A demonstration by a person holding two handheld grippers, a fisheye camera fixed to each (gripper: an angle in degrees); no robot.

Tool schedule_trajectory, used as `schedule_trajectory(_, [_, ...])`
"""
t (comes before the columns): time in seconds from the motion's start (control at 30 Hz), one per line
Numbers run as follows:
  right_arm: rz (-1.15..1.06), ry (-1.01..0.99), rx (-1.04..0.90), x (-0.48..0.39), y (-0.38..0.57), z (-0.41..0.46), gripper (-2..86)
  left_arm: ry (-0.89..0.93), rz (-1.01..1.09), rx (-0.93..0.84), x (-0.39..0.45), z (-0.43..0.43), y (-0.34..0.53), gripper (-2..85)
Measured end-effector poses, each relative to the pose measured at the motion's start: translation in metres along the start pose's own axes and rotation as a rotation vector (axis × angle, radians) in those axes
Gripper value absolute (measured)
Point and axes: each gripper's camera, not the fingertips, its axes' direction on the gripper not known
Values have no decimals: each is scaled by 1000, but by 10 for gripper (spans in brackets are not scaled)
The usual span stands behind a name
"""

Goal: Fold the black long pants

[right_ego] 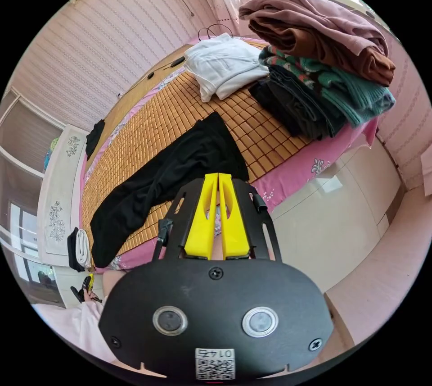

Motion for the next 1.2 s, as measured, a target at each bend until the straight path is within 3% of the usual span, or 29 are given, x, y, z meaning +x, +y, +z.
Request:
schedule_trajectory(0.23, [-244, -32, -139, -49, -33, 34, 9, -1, -4, -24, 13, 18, -21, 51])
schedule_trajectory(0.4, [-347, -71, -217, -90, -42, 72, 56, 33, 111, -74, 46, 39, -47, 53])
schedule_trajectory(0.63, [-308, 0, -310, -123, -57, 144, 111, -43, 311, -246, 112, 94, -69, 57])
schedule_trajectory(0.8, [-222, 21, -417, -138, -69, 184, 55, -117, 343, -349, 140, 136, -77, 59])
schedule_trajectory(0.87, [-230, 6, -369, -135, -68, 174, 22, -196, 340, -378, 145, 152, -82, 36])
schedule_trajectory(1.03, [-193, -216, -138, -86, -21, 94, 7, -137, 292, -390, 148, 159, -93, 9])
schedule_trajectory(1.2, [-31, -71, -260, -35, 37, 87, -1, -100, 279, -377, 157, 165, -94, -2])
